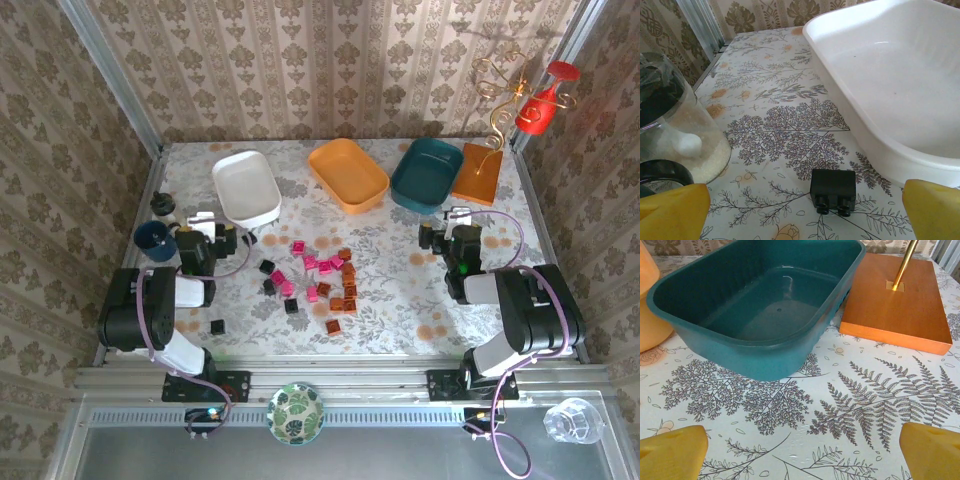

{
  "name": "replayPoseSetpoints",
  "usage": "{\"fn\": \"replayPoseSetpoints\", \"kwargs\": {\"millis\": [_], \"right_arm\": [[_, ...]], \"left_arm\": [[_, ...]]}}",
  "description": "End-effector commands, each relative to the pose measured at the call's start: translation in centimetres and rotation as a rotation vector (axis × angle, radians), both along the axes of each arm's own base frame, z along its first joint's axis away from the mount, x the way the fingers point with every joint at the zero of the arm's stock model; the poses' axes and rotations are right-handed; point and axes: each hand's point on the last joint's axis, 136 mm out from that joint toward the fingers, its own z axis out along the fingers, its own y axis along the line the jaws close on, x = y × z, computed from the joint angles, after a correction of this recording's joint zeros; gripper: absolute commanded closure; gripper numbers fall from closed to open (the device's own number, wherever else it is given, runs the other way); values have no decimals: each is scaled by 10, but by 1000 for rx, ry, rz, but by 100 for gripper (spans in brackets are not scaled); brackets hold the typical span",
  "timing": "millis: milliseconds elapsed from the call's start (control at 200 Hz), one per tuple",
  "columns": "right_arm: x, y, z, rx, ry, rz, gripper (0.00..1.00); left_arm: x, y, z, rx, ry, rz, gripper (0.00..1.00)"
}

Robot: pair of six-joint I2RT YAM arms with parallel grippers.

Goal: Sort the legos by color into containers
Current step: Move the container to the top-center of the table.

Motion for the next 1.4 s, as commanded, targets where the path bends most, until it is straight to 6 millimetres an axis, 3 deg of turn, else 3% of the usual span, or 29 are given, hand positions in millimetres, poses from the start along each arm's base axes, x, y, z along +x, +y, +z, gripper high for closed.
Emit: {"fn": "replayPoseSetpoints", "kwargs": {"millis": [0,865,920,1005,1060,1120,1175,1270,1395], "right_arm": [[8,0,15,15,-46,3,0],[8,0,15,16,-47,1,0],[7,-1,19,3,-61,-14,0],[-2,1,42,-42,-85,-36,0],[-13,1,72,-55,-129,-62,0],[-27,-5,103,82,-201,-114,0],[-36,1,129,170,-262,-72,0],[-48,12,166,253,-308,-21,0],[-49,43,185,323,-277,107,0]], "left_arm": [[5,-4,6,20,-10,-23,0],[5,3,5,-1,-8,-2,0],[0,2,12,2,-48,-5,0],[-10,3,34,6,-95,5,0],[-16,6,54,9,-104,31,0],[-23,16,81,-73,-126,112,0],[-31,20,99,-167,-130,149,0],[-39,1,122,-256,-152,38,0],[-44,-34,139,-403,-156,-115,0]]}}
